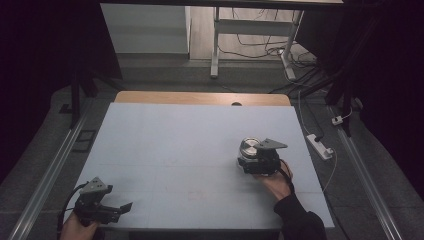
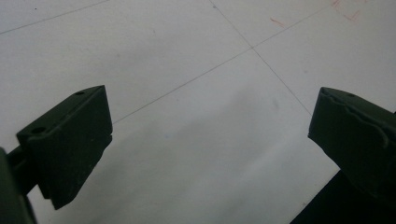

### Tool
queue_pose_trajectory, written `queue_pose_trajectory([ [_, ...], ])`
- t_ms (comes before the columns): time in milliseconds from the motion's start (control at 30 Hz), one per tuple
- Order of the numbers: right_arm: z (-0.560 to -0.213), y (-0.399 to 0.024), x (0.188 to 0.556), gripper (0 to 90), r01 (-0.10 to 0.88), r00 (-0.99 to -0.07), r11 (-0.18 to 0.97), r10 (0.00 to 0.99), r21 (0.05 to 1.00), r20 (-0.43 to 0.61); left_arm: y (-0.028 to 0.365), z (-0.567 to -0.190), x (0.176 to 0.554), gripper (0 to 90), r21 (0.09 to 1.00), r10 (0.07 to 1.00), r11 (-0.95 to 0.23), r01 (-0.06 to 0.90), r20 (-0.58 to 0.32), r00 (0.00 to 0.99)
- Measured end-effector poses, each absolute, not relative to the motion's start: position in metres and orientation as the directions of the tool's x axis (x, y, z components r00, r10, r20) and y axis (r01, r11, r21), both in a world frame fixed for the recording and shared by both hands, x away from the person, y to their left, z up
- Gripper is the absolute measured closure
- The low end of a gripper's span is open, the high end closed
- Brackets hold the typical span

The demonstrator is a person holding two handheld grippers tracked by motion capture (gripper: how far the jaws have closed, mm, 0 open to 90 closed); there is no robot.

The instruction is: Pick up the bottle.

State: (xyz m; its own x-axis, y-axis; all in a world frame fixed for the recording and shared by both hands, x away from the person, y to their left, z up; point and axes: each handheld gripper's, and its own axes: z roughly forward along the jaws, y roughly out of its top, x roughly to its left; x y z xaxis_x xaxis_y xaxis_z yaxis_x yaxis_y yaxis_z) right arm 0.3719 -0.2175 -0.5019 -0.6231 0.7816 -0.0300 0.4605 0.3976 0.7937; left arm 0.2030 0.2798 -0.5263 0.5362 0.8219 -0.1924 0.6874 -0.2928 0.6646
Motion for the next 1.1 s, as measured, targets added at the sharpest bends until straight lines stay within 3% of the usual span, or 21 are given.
queue_pose_trajectory([
  [1100,-0.478,-0.191,0.348,14.8,0.378,-0.720,0.417,0.694,0.827,-0.021,0.280,-0.526,0.203,0.6,0.666,0.818,-0.295,0.685,-0.193,0.541],
])
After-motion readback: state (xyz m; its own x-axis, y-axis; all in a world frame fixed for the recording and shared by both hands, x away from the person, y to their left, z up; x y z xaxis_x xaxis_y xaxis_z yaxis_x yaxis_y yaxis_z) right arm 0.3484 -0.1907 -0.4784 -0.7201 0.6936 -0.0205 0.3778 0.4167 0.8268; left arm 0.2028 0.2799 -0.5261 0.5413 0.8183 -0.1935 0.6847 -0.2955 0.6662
